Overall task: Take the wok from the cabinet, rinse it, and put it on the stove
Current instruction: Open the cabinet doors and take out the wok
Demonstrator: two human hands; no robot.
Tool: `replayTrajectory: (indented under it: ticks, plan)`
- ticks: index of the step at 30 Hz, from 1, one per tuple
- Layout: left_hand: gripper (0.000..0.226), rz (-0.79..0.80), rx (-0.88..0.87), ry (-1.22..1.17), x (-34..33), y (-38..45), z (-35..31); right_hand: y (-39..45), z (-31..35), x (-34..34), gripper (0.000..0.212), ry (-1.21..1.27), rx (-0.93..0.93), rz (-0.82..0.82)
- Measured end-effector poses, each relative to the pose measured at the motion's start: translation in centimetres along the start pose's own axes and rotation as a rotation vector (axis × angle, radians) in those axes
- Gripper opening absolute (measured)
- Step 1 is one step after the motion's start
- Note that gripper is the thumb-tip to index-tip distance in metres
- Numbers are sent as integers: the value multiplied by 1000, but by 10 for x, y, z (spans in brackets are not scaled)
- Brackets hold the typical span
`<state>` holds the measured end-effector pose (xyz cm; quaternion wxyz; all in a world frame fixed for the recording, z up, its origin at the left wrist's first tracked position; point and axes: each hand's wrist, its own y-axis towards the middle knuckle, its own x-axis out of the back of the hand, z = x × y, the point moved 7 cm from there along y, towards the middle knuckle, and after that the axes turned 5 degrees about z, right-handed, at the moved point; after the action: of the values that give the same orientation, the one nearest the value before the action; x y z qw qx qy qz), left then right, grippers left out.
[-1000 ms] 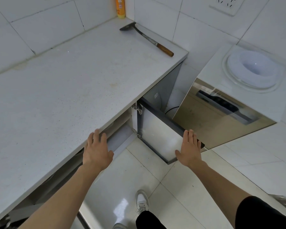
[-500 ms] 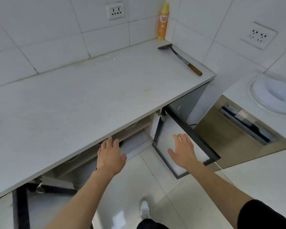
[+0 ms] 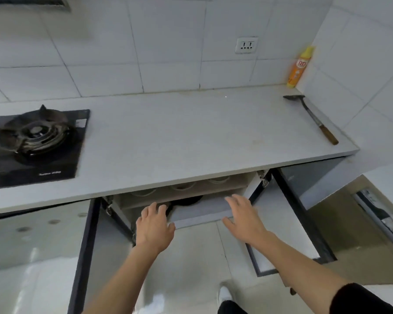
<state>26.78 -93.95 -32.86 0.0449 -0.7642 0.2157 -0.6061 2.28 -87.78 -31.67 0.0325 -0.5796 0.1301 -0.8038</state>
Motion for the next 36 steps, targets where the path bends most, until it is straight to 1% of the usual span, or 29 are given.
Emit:
replayTrajectory:
  ticks: [5, 8, 11, 13, 16, 20, 25, 32, 36]
  plan:
    - [52, 37, 145, 0, -14, 10, 13, 51, 2, -14, 61, 11, 126, 68]
    - [52, 72, 227, -19, -30, 18, 5, 74, -10, -25, 59, 35, 182, 101]
    - [54, 103, 275, -33, -46, 27, -4, 91, -26, -42, 59, 19, 231, 174]
    - [57, 113, 295, -56, -55, 31, -10, 98, -37, -51, 58, 20, 230, 206]
    - [57, 121, 275, -65, -71, 44, -17, 107, -49, -64, 56, 22, 223, 225]
    - [58, 127, 264, -67, -103, 73, -10, 126, -62, -95, 56, 13, 216, 224]
    - [59, 109, 243, -34, -169, 125, 19, 163, -78, -166, 56, 0, 225, 223]
    - [58, 68, 217, -6, -292, 217, 67, 238, -110, -296, 56, -12, 271, 190]
    - [56, 27, 196, 9, -363, 268, 96, 284, -126, -366, 62, -31, 286, 170]
